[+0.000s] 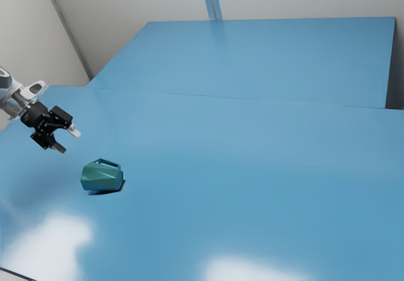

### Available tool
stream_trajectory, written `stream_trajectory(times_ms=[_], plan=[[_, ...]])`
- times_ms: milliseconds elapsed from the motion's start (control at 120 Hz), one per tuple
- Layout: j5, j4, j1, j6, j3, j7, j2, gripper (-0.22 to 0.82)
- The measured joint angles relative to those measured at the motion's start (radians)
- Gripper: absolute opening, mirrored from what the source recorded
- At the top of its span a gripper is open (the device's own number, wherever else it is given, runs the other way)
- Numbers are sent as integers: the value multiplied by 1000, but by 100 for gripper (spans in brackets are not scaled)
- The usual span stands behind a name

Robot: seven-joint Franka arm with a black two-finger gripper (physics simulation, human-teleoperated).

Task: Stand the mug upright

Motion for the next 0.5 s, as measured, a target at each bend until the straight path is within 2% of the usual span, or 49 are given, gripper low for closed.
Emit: stream_trajectory(times_ms=[183,500], plan=[[-90,-99,33,19,0,71,44,60],[-204,-172,26,56,-1,165,84,60]])
